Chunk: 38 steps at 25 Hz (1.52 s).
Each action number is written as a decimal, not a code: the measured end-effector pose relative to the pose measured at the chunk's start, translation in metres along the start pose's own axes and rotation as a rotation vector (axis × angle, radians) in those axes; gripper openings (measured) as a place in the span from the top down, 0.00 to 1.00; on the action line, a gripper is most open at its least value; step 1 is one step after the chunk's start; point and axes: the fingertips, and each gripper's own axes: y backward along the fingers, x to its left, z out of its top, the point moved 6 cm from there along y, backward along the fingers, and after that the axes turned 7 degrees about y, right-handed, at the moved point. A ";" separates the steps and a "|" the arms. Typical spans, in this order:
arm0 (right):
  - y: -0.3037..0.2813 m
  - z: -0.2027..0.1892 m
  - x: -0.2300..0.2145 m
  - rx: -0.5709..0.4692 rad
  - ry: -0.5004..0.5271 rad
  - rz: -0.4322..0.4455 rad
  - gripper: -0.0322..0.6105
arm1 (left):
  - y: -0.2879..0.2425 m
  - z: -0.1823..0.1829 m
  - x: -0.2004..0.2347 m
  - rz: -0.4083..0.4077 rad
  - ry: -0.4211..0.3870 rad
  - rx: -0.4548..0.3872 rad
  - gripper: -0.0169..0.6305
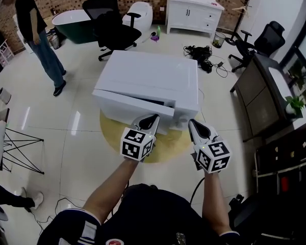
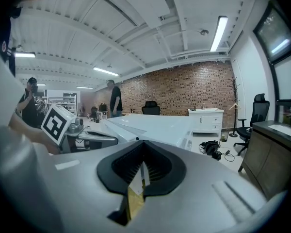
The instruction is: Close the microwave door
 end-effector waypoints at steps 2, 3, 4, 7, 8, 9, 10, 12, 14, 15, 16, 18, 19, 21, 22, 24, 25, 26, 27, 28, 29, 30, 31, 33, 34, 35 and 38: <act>0.003 -0.002 -0.001 0.005 -0.003 -0.004 0.95 | -0.006 0.003 0.002 0.025 0.003 -0.009 0.95; 0.005 -0.004 -0.002 0.007 -0.005 -0.007 0.95 | -0.008 0.004 0.003 0.035 0.006 -0.013 0.95; 0.007 -0.005 -0.004 0.007 -0.006 -0.012 0.95 | -0.009 0.004 0.004 0.041 0.008 -0.016 0.95; 0.010 -0.006 -0.009 0.008 -0.008 -0.025 0.95 | -0.010 0.005 0.006 0.044 0.019 -0.021 0.95; 0.011 -0.006 -0.011 0.008 -0.006 -0.027 0.95 | -0.010 0.005 0.006 0.042 0.026 -0.021 0.95; 0.011 -0.005 -0.013 0.007 -0.005 -0.029 0.95 | -0.011 0.006 0.006 0.041 0.029 -0.018 0.95; 0.010 -0.004 -0.015 0.006 -0.003 -0.030 0.95 | -0.011 0.006 0.005 0.041 0.027 -0.016 0.95; 0.010 -0.003 -0.016 0.004 -0.001 -0.031 0.95 | -0.012 0.007 0.005 0.040 0.023 -0.013 0.95; 0.010 -0.003 -0.016 0.006 0.001 -0.029 0.95 | -0.012 0.006 0.005 0.040 0.026 -0.012 0.95; 0.010 -0.003 -0.016 0.009 0.003 -0.029 0.95 | -0.012 0.006 0.005 0.041 0.027 -0.011 0.95; 0.010 -0.004 -0.016 0.011 0.007 -0.030 0.95 | -0.012 0.006 0.005 0.043 0.023 -0.008 0.95; 0.011 -0.003 -0.017 0.014 0.017 -0.034 0.95 | -0.019 0.009 0.009 0.054 0.014 -0.004 0.96; 0.012 -0.001 -0.017 0.011 0.021 -0.036 0.95 | -0.024 0.011 0.011 0.064 0.015 -0.002 0.96; 0.015 0.001 -0.017 0.004 0.025 -0.039 0.95 | -0.028 0.013 0.012 0.086 0.018 0.002 0.96; 0.017 0.002 -0.017 0.002 0.027 -0.040 0.95 | -0.028 0.012 0.011 0.092 0.017 0.001 0.96; 0.020 0.000 -0.018 0.004 0.025 -0.042 0.95 | -0.028 0.011 0.011 0.091 0.020 -0.002 0.96; 0.022 -0.001 -0.018 0.004 0.022 -0.041 0.95 | -0.028 0.010 0.011 0.088 0.019 -0.002 0.96; 0.023 -0.001 -0.018 0.004 0.020 -0.039 0.95 | -0.028 0.010 0.012 0.088 0.015 -0.004 0.96; 0.023 -0.002 -0.018 0.004 0.019 -0.036 0.95 | -0.029 0.010 0.012 0.089 0.012 -0.008 0.96; 0.023 -0.001 -0.018 0.002 0.021 -0.032 0.95 | -0.030 0.010 0.012 0.088 0.011 -0.009 0.96; 0.022 -0.001 -0.017 0.000 0.023 -0.028 0.95 | -0.030 0.011 0.011 0.083 0.009 -0.006 0.96; 0.022 -0.001 -0.016 -0.001 0.026 -0.023 0.95 | -0.028 0.011 0.008 0.072 0.003 0.000 0.96; 0.022 -0.001 -0.014 -0.002 0.030 -0.018 0.95 | -0.025 0.012 0.003 0.057 -0.007 0.001 0.96; 0.020 0.000 -0.008 -0.009 0.040 -0.004 0.95 | -0.017 0.016 -0.008 0.029 -0.027 -0.015 0.96; 0.018 0.002 -0.006 -0.017 0.044 0.008 0.95 | -0.013 0.020 -0.013 0.020 -0.032 -0.028 0.96; 0.015 0.005 -0.002 -0.027 0.049 0.021 0.95 | -0.008 0.024 -0.016 0.013 -0.036 -0.042 0.96; 0.006 0.016 0.011 -0.059 0.064 0.069 0.95 | 0.010 0.039 -0.022 -0.006 -0.052 -0.078 0.96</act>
